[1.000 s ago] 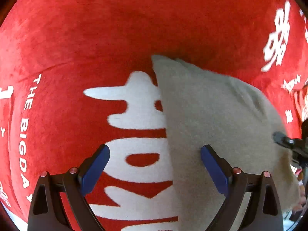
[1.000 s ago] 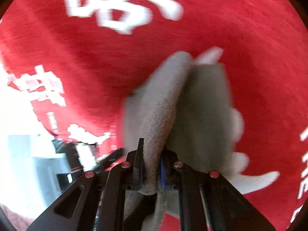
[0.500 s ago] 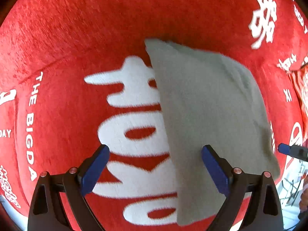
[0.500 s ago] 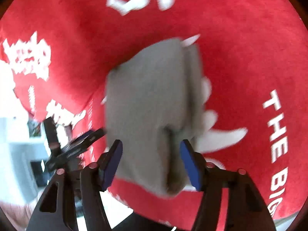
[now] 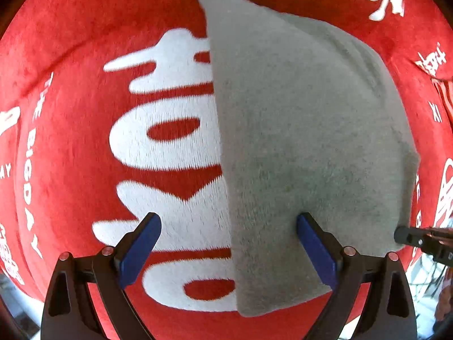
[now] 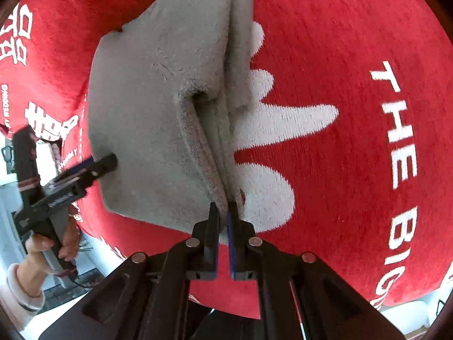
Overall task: Fold small clothes
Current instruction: 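Pinch and straighten the folded edge with the right tool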
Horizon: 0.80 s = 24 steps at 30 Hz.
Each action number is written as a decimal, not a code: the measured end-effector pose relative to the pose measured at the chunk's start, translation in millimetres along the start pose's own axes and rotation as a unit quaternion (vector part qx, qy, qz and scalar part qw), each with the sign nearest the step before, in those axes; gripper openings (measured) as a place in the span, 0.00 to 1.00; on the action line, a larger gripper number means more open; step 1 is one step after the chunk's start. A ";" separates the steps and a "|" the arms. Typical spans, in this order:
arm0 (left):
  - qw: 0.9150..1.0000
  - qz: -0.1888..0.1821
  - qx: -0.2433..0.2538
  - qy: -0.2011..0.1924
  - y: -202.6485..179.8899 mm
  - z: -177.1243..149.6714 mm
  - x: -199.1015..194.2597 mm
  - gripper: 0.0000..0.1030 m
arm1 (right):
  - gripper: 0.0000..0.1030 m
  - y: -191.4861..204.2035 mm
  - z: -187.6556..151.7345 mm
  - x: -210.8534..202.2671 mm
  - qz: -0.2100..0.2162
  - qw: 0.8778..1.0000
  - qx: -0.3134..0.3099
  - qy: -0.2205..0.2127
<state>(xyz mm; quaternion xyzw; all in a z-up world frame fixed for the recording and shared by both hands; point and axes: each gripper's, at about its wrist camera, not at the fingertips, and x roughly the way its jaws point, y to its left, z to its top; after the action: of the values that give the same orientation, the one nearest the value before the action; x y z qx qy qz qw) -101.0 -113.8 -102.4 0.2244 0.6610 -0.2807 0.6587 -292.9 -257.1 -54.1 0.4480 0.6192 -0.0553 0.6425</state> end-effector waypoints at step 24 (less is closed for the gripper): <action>0.998 0.035 -0.034 -0.037 10.1 -14.1 -42.3 0.94 | 0.08 -28.3 91.2 -21.6 0.036 0.995 0.057 -0.080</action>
<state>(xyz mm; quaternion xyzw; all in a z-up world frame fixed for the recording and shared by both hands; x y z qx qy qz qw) -103.4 -93.8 -61.4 0.2144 0.6369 -0.2431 0.6995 -247.5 -343.0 -65.5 0.5001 0.5453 -0.1024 0.6648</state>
